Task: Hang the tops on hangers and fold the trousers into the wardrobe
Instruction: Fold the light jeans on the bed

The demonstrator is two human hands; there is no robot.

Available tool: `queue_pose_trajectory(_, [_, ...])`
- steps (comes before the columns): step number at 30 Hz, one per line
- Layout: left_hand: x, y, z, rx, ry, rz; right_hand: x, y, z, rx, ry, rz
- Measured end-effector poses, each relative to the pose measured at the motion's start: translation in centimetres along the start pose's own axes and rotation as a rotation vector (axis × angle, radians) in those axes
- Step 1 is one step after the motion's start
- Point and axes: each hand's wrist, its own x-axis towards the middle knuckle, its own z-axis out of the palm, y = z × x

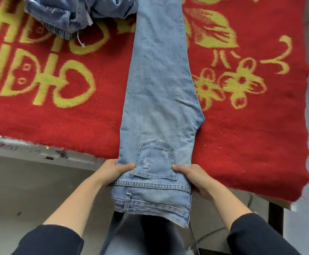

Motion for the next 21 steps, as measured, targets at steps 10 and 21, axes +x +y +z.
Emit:
queue_pose_trajectory(10, [-4.3, -2.6, 3.3, 0.242, -0.22, -0.369, -3.0, 6.9, -0.6, -0.034, -0.043, 0.147])
queue_pose_trajectory(21, [-0.8, 11.1, -2.5, -0.574, -0.124, -0.109, -1.4, -7.2, -4.8, 0.637, -0.141, -0.139])
